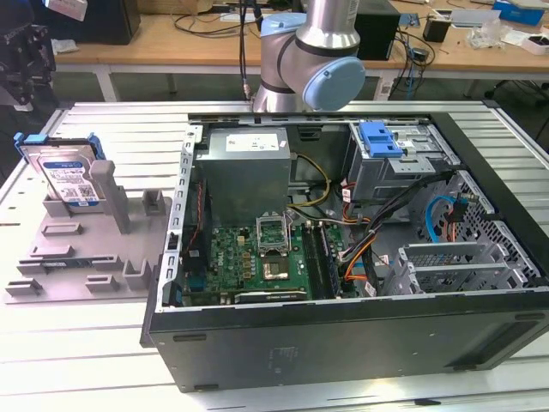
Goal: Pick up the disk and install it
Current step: 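Pick up the disk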
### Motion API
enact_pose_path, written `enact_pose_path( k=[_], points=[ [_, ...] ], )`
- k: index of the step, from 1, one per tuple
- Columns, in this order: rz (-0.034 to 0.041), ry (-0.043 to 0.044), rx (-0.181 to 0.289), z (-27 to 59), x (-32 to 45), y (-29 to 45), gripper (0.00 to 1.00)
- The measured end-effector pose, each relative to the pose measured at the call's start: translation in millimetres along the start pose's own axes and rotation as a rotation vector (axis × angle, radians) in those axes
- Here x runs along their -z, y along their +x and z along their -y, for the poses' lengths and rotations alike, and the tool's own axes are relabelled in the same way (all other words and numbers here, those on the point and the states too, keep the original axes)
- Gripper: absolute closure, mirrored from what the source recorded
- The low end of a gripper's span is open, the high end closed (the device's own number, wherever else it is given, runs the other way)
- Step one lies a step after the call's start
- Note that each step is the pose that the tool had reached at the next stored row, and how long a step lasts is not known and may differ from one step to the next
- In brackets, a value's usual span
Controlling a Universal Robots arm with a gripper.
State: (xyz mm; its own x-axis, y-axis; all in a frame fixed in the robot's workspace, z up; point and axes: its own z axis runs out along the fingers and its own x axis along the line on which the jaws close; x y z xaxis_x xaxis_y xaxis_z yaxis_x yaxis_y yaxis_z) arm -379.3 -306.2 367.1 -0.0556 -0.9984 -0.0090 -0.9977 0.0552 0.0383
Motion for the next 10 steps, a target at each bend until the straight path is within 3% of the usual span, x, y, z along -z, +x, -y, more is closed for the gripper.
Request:
enact_pose_path(
  k=[5,7,8,10],
  points=[
    [-0.0024,0.0000,0.015,-0.5,-0.1,0.1,0.52],
    [-0.0122,0.0002,0.015,-1.3,0.0,0.2,0.52],
    [-0.0206,0.0002,0.015,-1.8,-0.1,0.4,0.52],
    [-0.0224,0.0002,0.018,-3.2,-0.9,0.7,0.52]
  ],
)
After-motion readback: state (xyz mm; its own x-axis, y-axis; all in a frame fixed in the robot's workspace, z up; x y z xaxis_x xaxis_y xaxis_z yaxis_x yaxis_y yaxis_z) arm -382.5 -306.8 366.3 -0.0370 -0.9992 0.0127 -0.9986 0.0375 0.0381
